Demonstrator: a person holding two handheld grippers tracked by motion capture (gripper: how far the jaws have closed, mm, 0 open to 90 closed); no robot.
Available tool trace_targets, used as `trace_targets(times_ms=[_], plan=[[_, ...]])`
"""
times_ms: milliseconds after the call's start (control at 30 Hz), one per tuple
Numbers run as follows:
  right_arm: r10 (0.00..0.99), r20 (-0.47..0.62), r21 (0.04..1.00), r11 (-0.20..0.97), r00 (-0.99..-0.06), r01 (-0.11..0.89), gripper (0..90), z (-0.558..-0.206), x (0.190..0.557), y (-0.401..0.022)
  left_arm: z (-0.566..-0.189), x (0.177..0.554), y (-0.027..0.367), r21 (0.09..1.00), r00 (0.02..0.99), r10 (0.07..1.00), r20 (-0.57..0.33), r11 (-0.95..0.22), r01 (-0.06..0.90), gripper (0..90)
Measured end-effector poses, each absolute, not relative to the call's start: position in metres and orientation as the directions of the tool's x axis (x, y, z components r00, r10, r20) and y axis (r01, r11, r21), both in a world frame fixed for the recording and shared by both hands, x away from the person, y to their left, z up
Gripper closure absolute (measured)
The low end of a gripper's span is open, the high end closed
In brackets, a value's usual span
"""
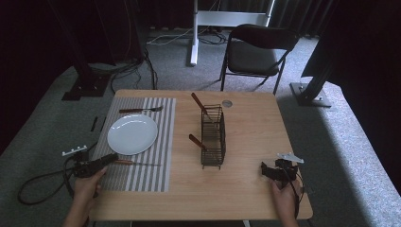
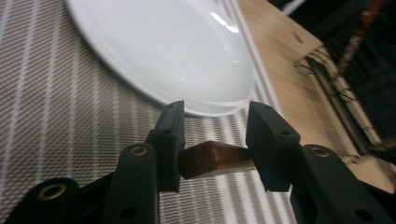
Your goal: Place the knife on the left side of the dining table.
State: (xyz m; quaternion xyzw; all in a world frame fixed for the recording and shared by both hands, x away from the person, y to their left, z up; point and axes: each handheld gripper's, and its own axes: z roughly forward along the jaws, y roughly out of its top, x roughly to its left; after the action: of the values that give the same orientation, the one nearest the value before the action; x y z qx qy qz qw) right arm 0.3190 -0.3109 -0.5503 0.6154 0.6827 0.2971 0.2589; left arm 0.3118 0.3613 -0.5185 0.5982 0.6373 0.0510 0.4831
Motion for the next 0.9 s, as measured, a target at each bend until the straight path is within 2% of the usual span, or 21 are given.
trace_targets(times_ms=[200,433,767,900], plan=[[0.994,0.011,0.724,0.067,-0.109,0.686,12.6,-0.55,0.319,-0.311,-0.532,0.315,0.359,0.624,0.099,0.855,-0.508,0.287,0.726,48.4],[0.994,0.012,0.725,0.067,-0.109,0.686,12.6,-0.55,0.319,-0.311,-0.536,0.318,0.354,0.641,0.057,0.879,-0.473,0.299,0.707,48.3],[0.994,0.014,0.724,0.064,-0.108,0.686,12.6,-0.55,0.319,-0.311,-0.525,0.29,0.351,0.701,0.125,0.911,-0.393,0.208,0.682,45.7],[0.994,0.013,0.724,0.065,-0.108,0.686,12.6,-0.55,0.319,-0.311,-0.522,0.271,0.348,0.717,0.145,0.909,-0.39,0.201,0.667,45.7]])
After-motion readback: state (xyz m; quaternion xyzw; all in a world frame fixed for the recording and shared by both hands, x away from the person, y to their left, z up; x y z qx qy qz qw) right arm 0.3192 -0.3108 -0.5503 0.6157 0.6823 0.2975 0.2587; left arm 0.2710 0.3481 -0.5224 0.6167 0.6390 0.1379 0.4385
